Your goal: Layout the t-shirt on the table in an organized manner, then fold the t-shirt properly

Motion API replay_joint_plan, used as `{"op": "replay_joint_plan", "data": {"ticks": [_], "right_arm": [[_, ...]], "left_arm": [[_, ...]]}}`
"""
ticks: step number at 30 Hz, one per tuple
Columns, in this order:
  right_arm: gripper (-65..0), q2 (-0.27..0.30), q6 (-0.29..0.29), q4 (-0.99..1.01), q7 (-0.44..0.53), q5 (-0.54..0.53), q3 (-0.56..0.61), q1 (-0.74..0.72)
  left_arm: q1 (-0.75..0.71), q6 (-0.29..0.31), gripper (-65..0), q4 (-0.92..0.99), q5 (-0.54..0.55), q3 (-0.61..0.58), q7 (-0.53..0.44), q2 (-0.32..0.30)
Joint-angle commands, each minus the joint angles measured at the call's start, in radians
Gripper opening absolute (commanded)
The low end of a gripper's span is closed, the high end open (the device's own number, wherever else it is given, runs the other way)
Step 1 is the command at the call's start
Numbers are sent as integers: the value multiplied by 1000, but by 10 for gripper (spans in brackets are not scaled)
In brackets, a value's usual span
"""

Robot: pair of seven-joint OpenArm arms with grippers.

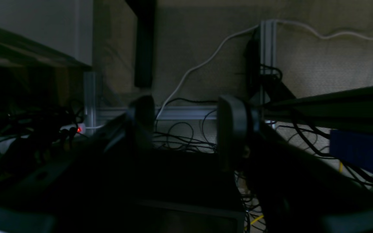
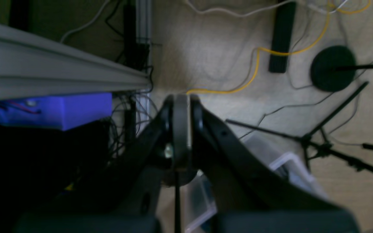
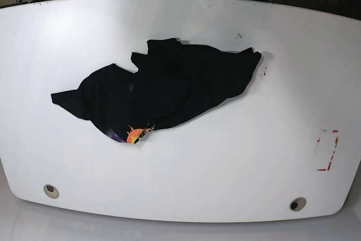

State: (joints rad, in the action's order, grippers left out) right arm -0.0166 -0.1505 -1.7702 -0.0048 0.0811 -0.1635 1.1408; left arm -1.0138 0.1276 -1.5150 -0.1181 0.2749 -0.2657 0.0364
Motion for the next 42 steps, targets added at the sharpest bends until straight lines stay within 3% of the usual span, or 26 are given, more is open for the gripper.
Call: {"op": "replay_joint_plan", "data": {"ticks": [1,21,30,42], "right_arm": [[-637,4,-1,-58,15,-4,-3,51],[-637,0,-1,-257,19,-4,-6,176],[-637,4,-1,-265,30,-85,-6,167],[-637,23,1,-268,67,-97,-6,103]], "left_arm": [[-43,-4,-361,-39,7,-21,-20,0],[-182,-4,-361,-322,8,-67,-20,1],[-199,-4,-361,-388,8,-67,-20,1],[-190,-4,-361,-424,10,-95,-20,1]]}}
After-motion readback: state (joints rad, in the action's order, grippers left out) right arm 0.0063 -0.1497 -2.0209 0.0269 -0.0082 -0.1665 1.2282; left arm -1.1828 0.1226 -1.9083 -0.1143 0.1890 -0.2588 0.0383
